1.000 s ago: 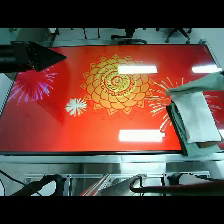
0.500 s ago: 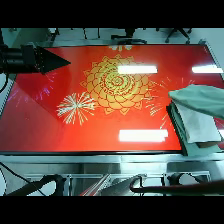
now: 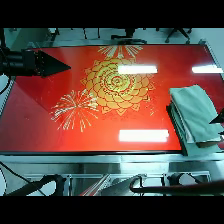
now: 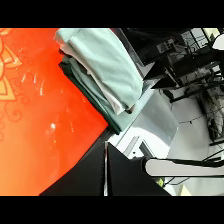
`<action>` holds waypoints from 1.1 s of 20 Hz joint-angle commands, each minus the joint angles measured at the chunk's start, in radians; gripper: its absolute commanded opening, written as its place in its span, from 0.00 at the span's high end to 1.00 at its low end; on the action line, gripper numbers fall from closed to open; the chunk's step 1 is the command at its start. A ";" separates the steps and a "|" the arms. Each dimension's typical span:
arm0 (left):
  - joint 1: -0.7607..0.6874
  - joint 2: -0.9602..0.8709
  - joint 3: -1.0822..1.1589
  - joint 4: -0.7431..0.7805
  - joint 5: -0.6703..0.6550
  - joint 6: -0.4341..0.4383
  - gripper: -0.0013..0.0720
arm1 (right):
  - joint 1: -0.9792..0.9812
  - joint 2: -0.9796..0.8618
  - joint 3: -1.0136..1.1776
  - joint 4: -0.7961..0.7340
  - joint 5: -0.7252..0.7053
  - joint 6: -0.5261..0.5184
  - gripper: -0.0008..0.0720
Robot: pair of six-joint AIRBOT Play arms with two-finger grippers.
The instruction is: Fold the shirts.
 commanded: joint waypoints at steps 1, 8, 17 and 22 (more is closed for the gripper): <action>0.000 0.000 0.000 0.000 -0.003 0.000 0.96 | 0.001 -0.031 0.093 0.044 -0.023 -0.005 0.19; 0.000 0.106 -0.119 0.112 0.060 0.082 0.96 | 0.185 0.014 0.072 0.326 -0.258 -0.098 0.97; 0.000 0.555 -0.825 0.324 0.173 0.094 0.96 | 0.761 0.314 -0.443 0.307 -0.609 -0.163 0.97; 0.000 0.647 -0.963 0.323 0.210 0.093 0.96 | 0.783 0.312 -0.448 0.319 -0.596 -0.161 0.97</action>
